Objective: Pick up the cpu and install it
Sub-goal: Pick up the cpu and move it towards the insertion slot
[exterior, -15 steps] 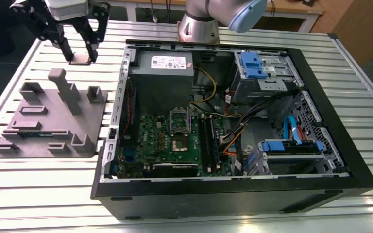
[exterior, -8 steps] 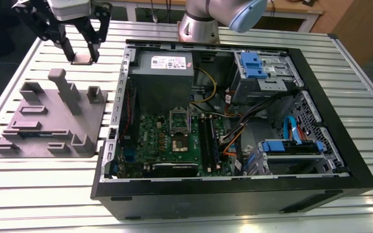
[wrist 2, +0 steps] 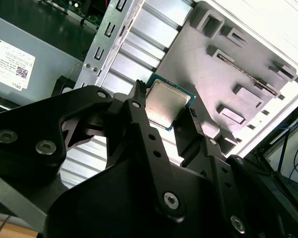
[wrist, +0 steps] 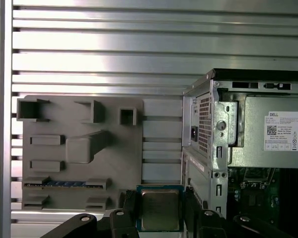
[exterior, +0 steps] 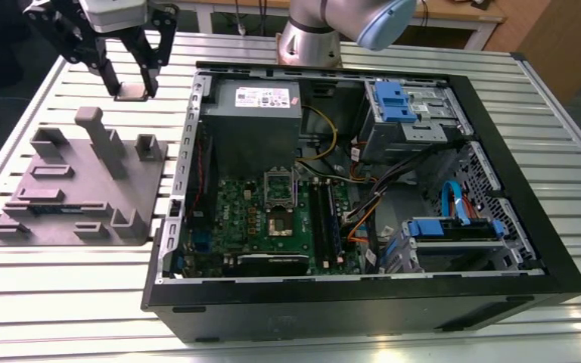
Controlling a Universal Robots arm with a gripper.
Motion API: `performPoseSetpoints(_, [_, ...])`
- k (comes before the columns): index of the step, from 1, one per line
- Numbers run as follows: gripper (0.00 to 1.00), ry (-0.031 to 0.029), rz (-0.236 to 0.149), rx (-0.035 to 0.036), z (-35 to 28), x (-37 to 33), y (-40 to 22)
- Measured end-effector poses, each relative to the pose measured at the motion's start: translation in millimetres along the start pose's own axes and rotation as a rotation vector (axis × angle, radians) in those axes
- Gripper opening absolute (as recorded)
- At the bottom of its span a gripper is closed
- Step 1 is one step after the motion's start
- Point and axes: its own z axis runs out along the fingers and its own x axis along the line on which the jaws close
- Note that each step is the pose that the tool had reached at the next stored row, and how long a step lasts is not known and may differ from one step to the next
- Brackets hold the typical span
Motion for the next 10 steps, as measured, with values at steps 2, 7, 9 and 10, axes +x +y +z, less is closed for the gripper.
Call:
performPoseSetpoints(2, [0.47,0.0001,0.000,0.0001,0.0,-1.0,0.0])
performPoseSetpoints(7, [0.47,0.0000,0.000,0.0000,0.0,-3.1,0.0])
performPoseSetpoints(9, [0.47,0.0001,0.000,0.0000,0.0,-4.1,0.0])
performPoseSetpoints(10, [0.47,0.0000,0.000,0.0000,0.0,-4.6,0.0])
